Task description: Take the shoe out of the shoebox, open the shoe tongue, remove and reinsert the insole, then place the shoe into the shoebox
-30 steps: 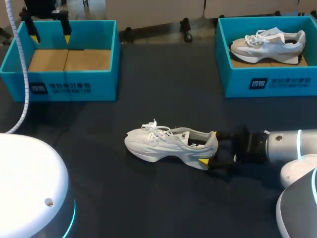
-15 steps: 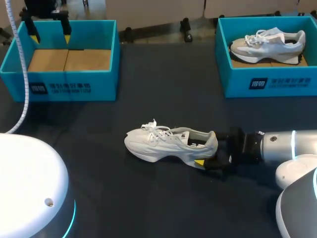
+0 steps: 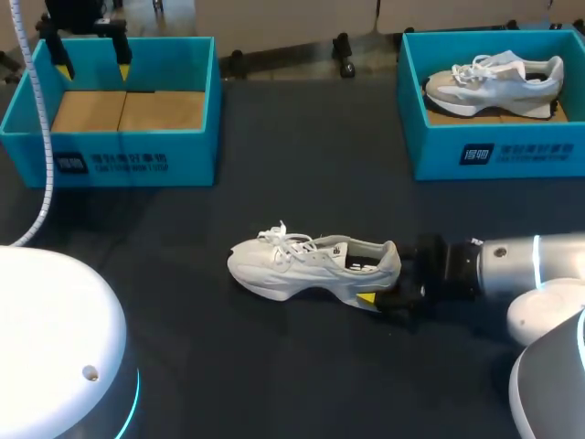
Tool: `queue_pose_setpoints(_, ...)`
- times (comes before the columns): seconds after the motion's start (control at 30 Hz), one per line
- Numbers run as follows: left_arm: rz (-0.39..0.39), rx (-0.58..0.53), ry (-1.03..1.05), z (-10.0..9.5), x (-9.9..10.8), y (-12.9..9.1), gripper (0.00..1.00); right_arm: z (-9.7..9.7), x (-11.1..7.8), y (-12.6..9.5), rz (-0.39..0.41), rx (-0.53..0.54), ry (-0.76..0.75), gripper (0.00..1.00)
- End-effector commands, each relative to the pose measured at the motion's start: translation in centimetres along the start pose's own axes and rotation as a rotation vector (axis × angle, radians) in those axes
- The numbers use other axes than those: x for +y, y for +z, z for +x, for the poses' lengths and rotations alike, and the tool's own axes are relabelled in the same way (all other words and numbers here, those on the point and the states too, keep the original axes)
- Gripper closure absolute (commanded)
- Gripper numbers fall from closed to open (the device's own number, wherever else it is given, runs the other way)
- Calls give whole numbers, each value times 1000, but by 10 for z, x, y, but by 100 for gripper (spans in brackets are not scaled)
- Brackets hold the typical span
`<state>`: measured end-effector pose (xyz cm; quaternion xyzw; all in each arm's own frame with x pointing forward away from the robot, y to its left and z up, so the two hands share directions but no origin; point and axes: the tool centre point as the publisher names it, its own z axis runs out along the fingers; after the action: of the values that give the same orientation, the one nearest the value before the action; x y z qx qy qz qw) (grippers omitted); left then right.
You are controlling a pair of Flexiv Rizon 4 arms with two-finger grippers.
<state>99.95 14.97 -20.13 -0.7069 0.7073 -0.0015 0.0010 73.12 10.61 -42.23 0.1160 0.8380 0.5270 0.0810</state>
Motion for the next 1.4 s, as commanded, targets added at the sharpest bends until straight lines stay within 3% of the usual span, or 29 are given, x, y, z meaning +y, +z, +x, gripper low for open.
queue_pose_setpoints(0.03,-2,-1,-1,0,0,-1,0,-7,1,-2,23,36,-2,100)
queue_pose_setpoints(0.4,-2,-1,-1,0,0,-1,0,-20,3,-12,55,117,-57,100)
queue_pose_setpoints(0.73,-2,-1,-1,0,0,-1,0,-23,9,3,42,198,-98,100)
queue_pose_setpoints(1.4,-2,-1,-1,0,0,-1,0,-22,6,18,21,218,-94,100)
